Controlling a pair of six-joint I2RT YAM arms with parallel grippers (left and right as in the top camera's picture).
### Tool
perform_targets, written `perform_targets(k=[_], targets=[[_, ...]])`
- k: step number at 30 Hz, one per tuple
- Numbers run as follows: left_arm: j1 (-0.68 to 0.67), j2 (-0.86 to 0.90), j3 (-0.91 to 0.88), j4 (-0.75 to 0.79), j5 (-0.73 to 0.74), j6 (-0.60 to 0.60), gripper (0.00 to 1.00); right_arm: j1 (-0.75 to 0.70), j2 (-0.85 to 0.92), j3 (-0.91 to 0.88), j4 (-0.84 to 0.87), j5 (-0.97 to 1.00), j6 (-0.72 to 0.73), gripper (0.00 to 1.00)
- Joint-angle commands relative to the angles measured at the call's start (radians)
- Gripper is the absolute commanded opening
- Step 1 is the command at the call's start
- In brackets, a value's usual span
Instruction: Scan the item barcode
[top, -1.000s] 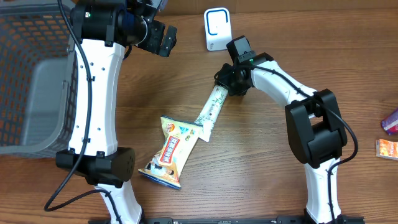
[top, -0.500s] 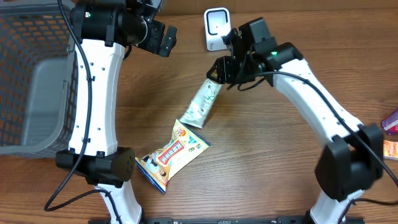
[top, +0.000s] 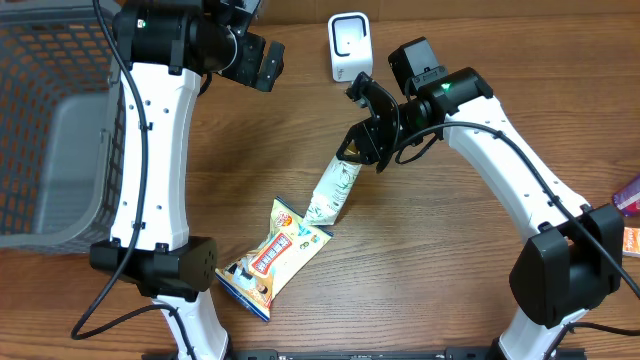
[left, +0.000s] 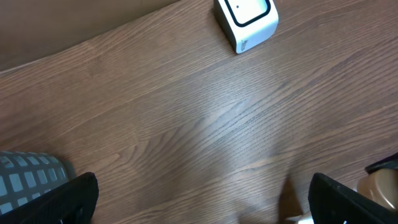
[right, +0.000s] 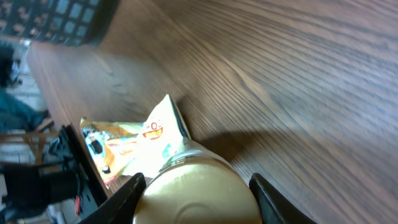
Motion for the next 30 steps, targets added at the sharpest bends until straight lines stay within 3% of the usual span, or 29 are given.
perform_targets(k=[1, 10, 16, 20, 23, 25, 30], targets=[[0.004, -0.008, 0.006, 0.001, -0.003, -0.014, 1.0, 0.006, -0.022, 0.007, 0.01, -0.186, -0.19, 0.27], [0.004, -0.008, 0.006, 0.001, -0.003, -0.014, 1.0, 0.006, -0.022, 0.007, 0.111, -0.321, -0.418, 0.23], [0.004, -0.008, 0.006, 0.001, -0.003, -0.014, 1.0, 0.006, -0.022, 0.007, 0.327, -0.367, -0.42, 0.22], [0.004, -0.008, 0.006, 0.001, -0.003, -0.014, 1.0, 0.006, -0.021, 0.007, 0.411, -0.426, -0.42, 0.11], [0.004, -0.008, 0.006, 0.001, -0.003, -0.014, 1.0, 0.006, -0.017, 0.006, 0.419, -0.421, -0.452, 0.15], [0.004, -0.008, 0.006, 0.001, -0.003, -0.014, 1.0, 0.006, -0.016, 0.002, 0.414, -0.415, -0.472, 0.31], [0.004, -0.008, 0.006, 0.001, -0.003, -0.014, 1.0, 0.006, -0.016, -0.002, 0.405, -0.374, -0.506, 0.31]])
